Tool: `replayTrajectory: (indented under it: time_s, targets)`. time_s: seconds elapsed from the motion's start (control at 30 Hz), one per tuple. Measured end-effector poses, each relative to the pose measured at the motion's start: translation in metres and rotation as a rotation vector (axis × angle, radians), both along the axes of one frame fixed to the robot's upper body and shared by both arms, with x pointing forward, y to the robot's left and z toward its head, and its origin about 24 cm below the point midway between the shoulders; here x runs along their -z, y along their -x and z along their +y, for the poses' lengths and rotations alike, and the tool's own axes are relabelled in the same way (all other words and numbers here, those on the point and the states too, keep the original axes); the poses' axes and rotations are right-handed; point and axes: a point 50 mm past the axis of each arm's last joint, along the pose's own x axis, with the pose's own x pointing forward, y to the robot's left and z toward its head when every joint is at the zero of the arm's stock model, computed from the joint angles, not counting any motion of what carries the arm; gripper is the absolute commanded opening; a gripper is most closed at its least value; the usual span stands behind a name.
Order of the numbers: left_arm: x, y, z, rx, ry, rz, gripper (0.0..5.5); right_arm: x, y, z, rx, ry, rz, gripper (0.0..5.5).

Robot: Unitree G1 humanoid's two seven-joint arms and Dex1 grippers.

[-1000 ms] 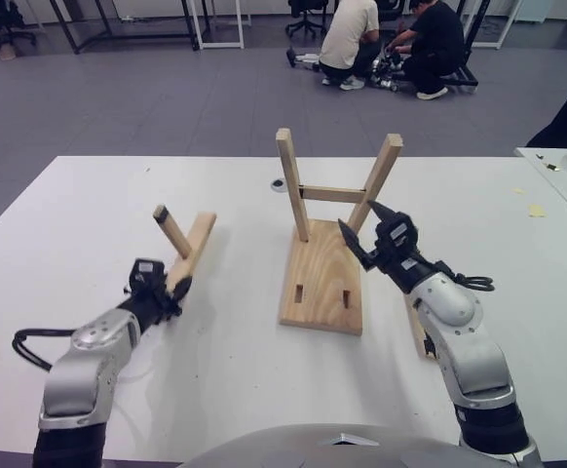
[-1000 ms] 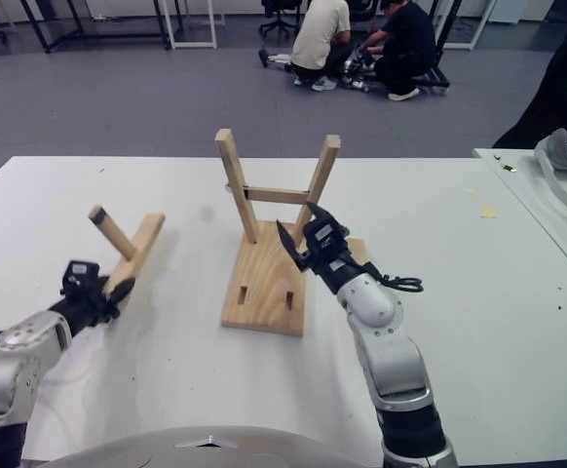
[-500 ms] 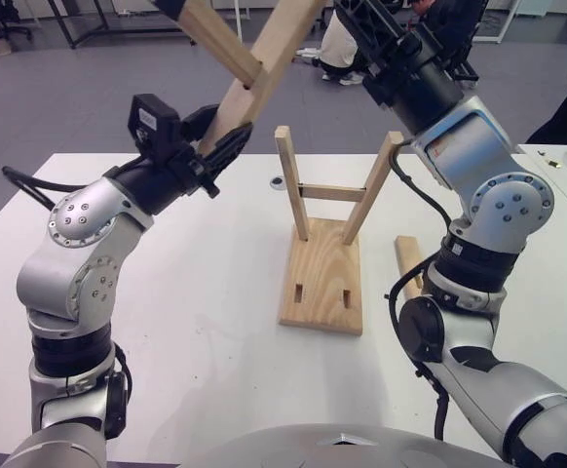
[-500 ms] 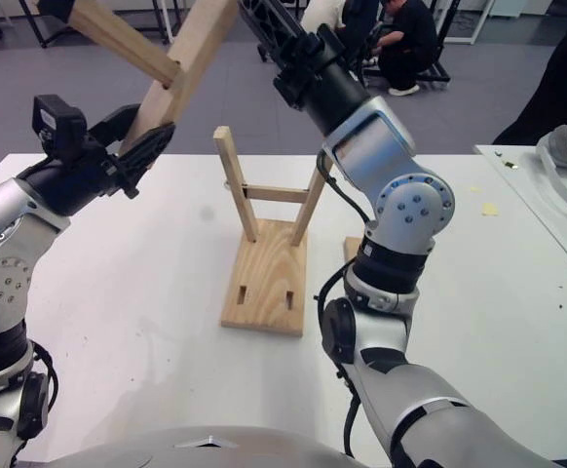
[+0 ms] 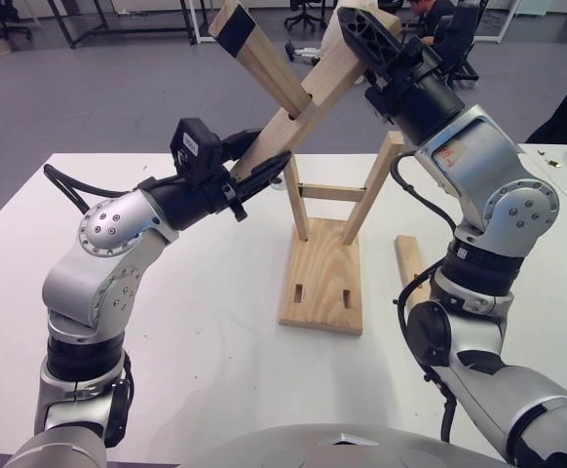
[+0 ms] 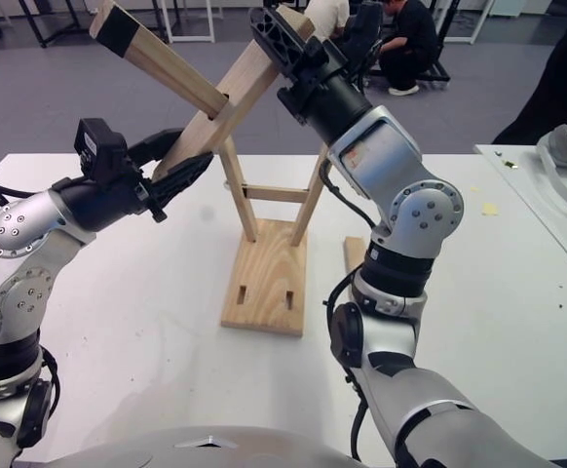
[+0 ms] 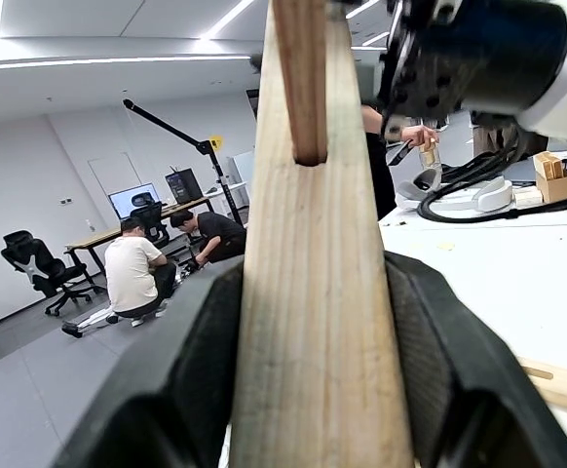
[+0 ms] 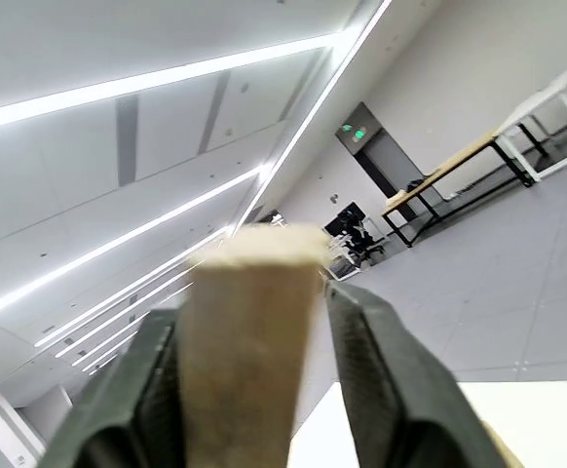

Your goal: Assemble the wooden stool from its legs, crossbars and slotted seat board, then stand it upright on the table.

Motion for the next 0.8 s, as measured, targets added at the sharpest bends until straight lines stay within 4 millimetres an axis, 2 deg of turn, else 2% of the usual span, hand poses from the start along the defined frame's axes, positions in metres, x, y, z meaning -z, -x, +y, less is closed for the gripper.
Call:
replayTrajectory:
  time_s: [0.07,0.27,0.3,0.33,0.4,0.47,0.57,0.63,0.7,0.8]
  targets:
    - [0.001,0.000,-0.001,0.010,-0.004,-0.003,2.04,0.002,0.004,-0.001,-0.002,-0.002,0.000,1.22]
    - [0.004,-0.001,-0.003,0.012,-0.019,-0.014,2.04,0.002,0.006,-0.001,0.023,0.005,-0.008,1.17]
    - [0.006,-0.001,-0.004,0.018,-0.024,-0.012,2.40,0.005,0.008,-0.002,0.036,0.006,-0.010,1.16]
    - [0.010,-0.001,-0.005,0.024,-0.033,-0.004,2.53,0.009,0.010,-0.003,0.049,0.005,-0.003,1.08]
    - [0.021,0.001,-0.003,0.027,-0.059,0.036,2.90,0.018,0.013,-0.018,0.178,-0.006,0.031,1.03]
    - [0.034,0.004,0.001,0.022,-0.080,0.084,3.28,0.031,0.027,-0.032,0.295,0.008,0.071,1.03]
    - [0.053,0.012,0.006,0.009,-0.094,0.150,3.86,0.047,0.050,-0.043,0.432,0.021,0.143,1.03]
    - [0.068,0.018,0.010,-0.029,-0.127,0.185,3.88,0.060,0.066,-0.053,0.512,0.079,0.178,1.03]
    - [0.099,0.024,0.021,-0.136,-0.181,0.291,3.88,0.085,0.087,-0.073,0.638,0.195,0.268,1.03]
    - [0.122,0.022,0.031,-0.268,-0.221,0.350,3.88,0.097,0.103,-0.076,0.677,0.308,0.300,1.03]
